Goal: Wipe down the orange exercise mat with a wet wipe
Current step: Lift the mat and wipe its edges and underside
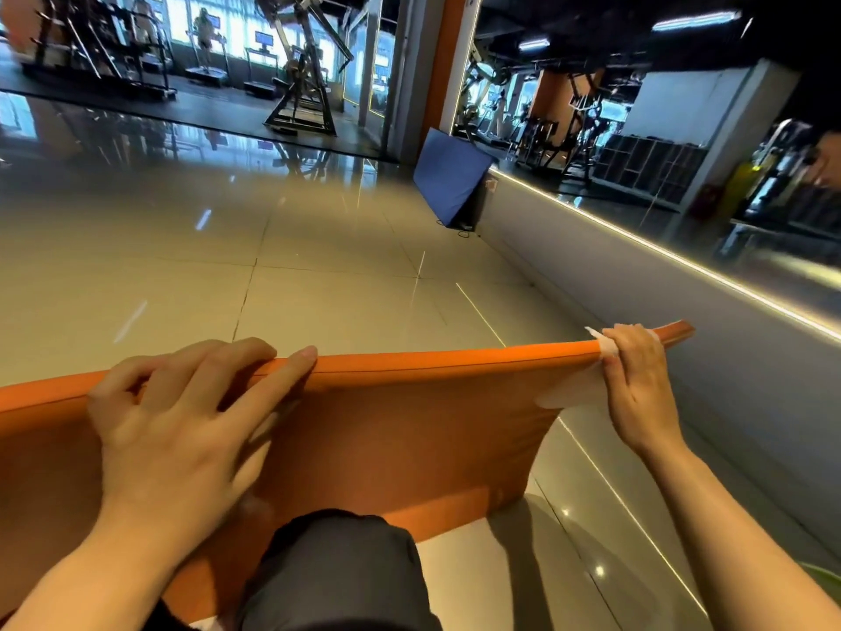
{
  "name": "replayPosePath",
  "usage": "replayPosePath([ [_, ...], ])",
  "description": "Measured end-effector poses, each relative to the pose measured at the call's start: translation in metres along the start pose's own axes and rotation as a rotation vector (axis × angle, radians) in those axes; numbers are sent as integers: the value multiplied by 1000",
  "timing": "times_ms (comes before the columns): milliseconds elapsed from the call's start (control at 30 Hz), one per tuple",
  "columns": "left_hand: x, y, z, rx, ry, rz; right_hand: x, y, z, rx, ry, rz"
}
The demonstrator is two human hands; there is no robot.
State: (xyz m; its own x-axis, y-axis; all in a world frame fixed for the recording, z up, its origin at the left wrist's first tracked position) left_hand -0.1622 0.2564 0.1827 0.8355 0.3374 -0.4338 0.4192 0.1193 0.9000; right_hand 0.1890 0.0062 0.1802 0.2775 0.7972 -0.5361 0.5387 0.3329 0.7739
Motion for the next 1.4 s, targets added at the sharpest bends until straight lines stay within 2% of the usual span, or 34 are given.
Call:
replayPosePath([
  [100,-1,2,0,-44,38,40,10,-1,-26,64,63,93],
  [233,-9,3,9,-11,62,97,22,-26,-112,27,94,207],
  [367,-15,3,15,-21,71,118,51,-63,-221,-54,164,81],
  [433,-19,3,14,-11,69,119,57,-67,-247,-161,143,24],
  [533,-20,5,5,-33,-17,90,49,-52,-236,-391,112,-40],
  [567,-20,6,3,-48,-45,72,44,-43,-218,-411,103,-46],
  [733,-18,5,2,-66,-91,36,11,-15,-95,-152,25,8],
  [833,-20,4,6,-75,-75,73,14,-15,-59,14,111,44],
  [900,-21,5,9,-73,-50,101,26,-13,-69,98,109,79],
  [1000,-20,8,6,-95,-32,114,47,-27,-134,124,187,105],
  [1100,-18,8,5,-97,-28,106,60,-60,-234,3,238,96],
  [1167,-17,8,3,-81,-42,75,65,-74,-272,-99,255,41],
  [1300,-16,9,-3,-54,-63,28,58,-58,-264,-298,250,-52],
  [1400,-16,10,-4,-32,-86,-6,46,-30,-203,-271,196,-14],
])
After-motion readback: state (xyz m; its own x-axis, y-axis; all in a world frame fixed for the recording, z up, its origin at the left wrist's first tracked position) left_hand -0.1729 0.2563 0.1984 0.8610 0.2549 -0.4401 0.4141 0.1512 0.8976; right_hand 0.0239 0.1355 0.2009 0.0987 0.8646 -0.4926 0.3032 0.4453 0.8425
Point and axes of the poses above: each hand's wrist, its own y-axis towards the middle knuckle, its own x-axis out of the palm, z = x × y, the point moved 9 cm from there along y, towards the middle knuckle, and after that the axes turned 7 degrees about z, right-handed, at the moved point
